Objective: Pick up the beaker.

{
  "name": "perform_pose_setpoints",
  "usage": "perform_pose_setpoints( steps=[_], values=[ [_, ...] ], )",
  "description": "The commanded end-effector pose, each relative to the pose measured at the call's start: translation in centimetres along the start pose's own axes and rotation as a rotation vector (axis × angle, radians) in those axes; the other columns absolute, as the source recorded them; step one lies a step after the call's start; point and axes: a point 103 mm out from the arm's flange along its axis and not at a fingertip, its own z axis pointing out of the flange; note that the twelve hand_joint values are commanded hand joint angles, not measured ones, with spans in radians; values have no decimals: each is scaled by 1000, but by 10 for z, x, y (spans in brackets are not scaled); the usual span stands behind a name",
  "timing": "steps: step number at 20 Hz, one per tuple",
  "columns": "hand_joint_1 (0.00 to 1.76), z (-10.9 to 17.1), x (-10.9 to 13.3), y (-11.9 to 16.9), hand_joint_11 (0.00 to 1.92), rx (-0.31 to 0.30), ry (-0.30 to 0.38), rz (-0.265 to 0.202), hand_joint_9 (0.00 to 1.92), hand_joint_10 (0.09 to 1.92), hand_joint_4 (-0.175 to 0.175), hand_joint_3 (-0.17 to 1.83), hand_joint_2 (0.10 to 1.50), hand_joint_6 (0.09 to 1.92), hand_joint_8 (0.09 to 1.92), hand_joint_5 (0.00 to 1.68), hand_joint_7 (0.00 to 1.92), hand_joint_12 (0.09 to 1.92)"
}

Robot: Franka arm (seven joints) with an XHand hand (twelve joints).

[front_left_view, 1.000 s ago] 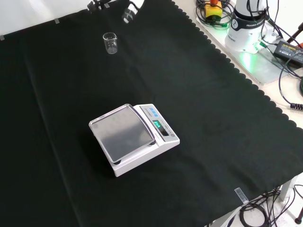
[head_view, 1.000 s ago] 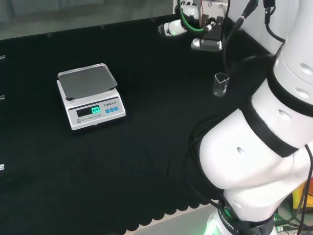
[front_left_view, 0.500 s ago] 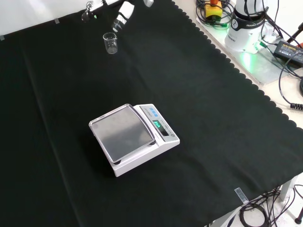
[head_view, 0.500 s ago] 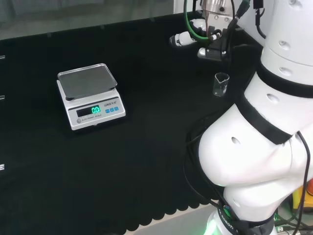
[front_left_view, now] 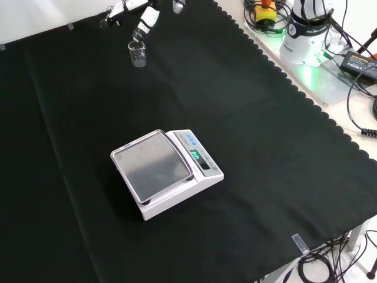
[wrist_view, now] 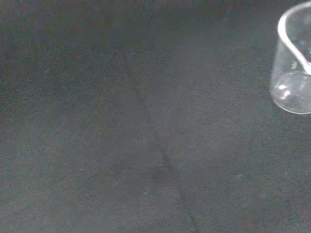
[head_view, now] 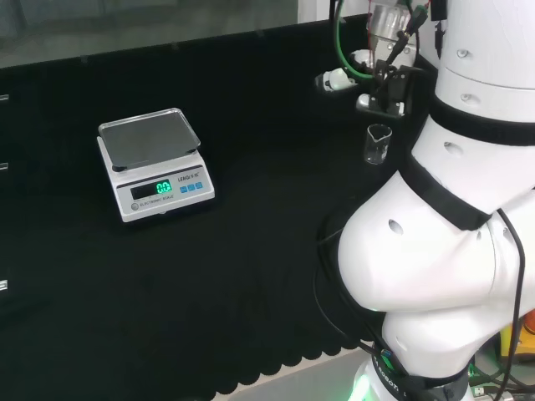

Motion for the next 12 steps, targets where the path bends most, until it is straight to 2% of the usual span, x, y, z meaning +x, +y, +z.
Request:
perform_pose_setpoints(
  steps=[1,12],
  values=[
    [275,5,-29,9,0,-7,31,46,0,381,-58,-12,1008,87,461,20,0,1356],
    [279,36,-38,17,0,49,18,87,0,391,-61,-11,1008,87,483,32,0,1352]
  ],
)
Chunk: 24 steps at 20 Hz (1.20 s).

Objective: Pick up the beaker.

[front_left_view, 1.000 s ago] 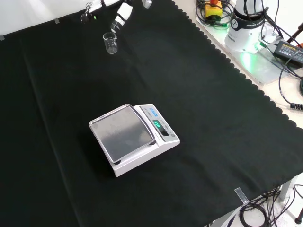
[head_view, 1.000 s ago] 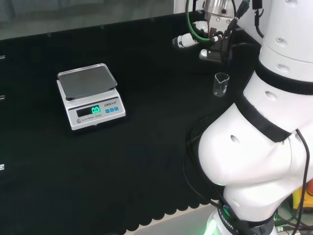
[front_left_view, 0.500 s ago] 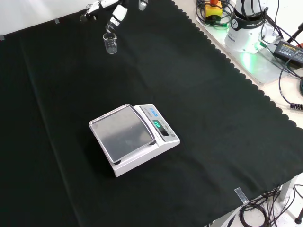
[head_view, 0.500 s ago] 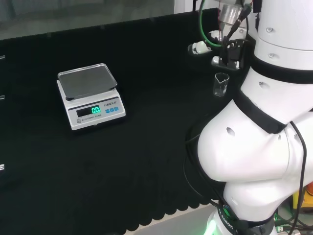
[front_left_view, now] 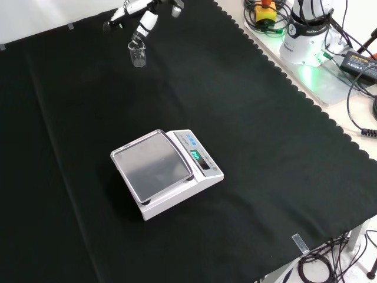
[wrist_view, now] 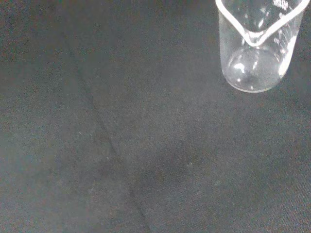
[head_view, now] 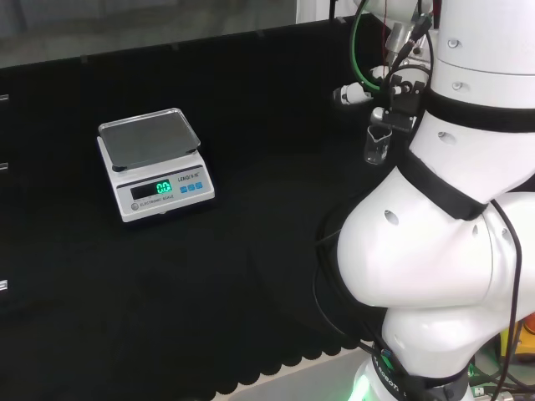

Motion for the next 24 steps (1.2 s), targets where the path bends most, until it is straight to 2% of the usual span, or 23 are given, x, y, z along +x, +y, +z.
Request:
perform_pose_setpoints(
  steps=[1,8,15,18,23,24],
  values=[
    [280,15,-4,6,0,22,-1,25,0,392,-62,-11,1008,87,483,32,0,1352],
    [284,29,-19,15,0,49,19,65,0,393,-63,-11,1007,87,487,35,0,1348],
    [285,43,-32,21,0,94,29,71,0,392,-63,-12,1006,87,490,38,0,1343],
    [285,49,-30,22,0,99,-4,81,0,390,-64,-12,1006,87,491,39,0,1342],
    [298,58,-25,21,0,97,-8,71,0,385,-64,-13,1002,87,492,41,0,1338],
    [334,59,-23,22,0,93,-14,73,0,445,-66,-14,1000,87,536,49,0,1342]
  ],
)
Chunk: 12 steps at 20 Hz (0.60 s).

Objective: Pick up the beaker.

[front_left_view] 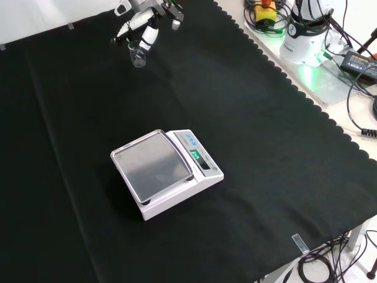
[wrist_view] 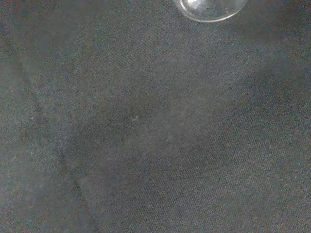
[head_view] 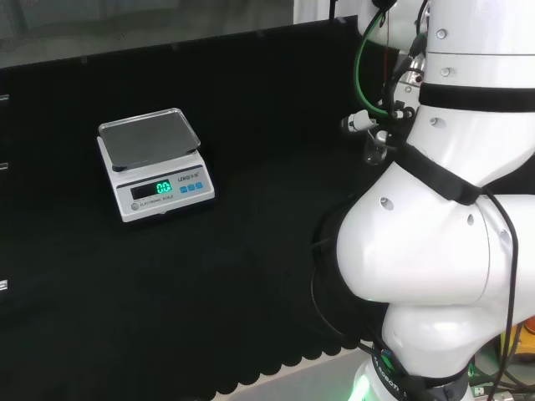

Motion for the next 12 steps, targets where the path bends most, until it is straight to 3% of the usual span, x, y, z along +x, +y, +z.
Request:
perform_pose_setpoints(
  steps=[1,8,12],
  values=[
    [365,10,6,0,0,-3,-20,-5,0,513,-68,-14,1000,87,594,60,0,1355],
    [482,11,-1,3,0,5,-45,10,1,836,-79,-15,998,87,812,120,44,1461],
    [615,6,-2,1,305,-31,-85,31,208,908,-96,-13,1007,87,878,175,142,1394]
  ],
)
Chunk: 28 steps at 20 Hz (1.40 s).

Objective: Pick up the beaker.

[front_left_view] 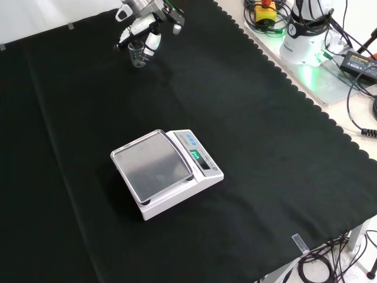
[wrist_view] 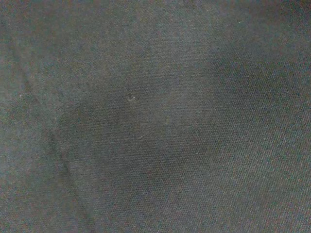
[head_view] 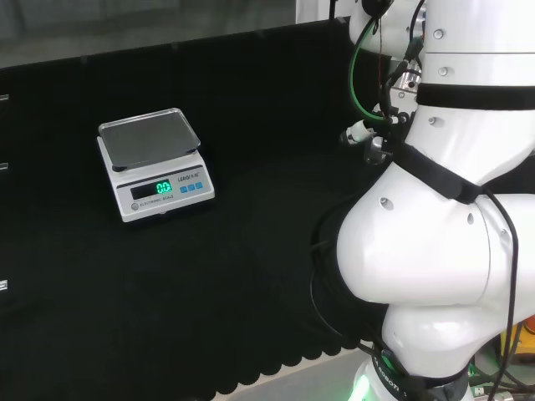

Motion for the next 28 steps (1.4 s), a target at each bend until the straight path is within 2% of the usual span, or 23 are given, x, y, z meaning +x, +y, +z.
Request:
perform_pose_setpoints(
  steps=[1,4,9,12,14,16,20,28],
  values=[
    [651,-5,-4,-3,382,-43,-55,32,287,894,-101,-14,1008,87,885,189,163,1361],
    [748,-7,-3,-5,624,-61,-72,41,533,823,-117,-21,1012,87,894,227,225,1250],
    [939,-6,-1,-6,1135,-86,-93,45,943,680,-153,-36,1041,87,927,370,403,915],
    [1015,-5,0,-5,1326,-86,-102,50,1109,593,-168,-59,1068,90,939,440,480,775],
    [1071,-5,1,-4,1422,-89,-105,49,1159,592,-174,-94,1101,163,941,484,518,707],
    [1128,-5,2,-4,1430,-94,-116,48,1149,673,-175,-150,1149,333,937,482,549,672],
    [1189,-6,3,-7,1360,-121,-106,31,1118,838,-175,-175,1182,676,964,405,577,725],
    [1223,-23,9,-21,1330,-147,-95,12,1156,934,-175,-175,1197,831,1025,440,642,805]
  ],
)
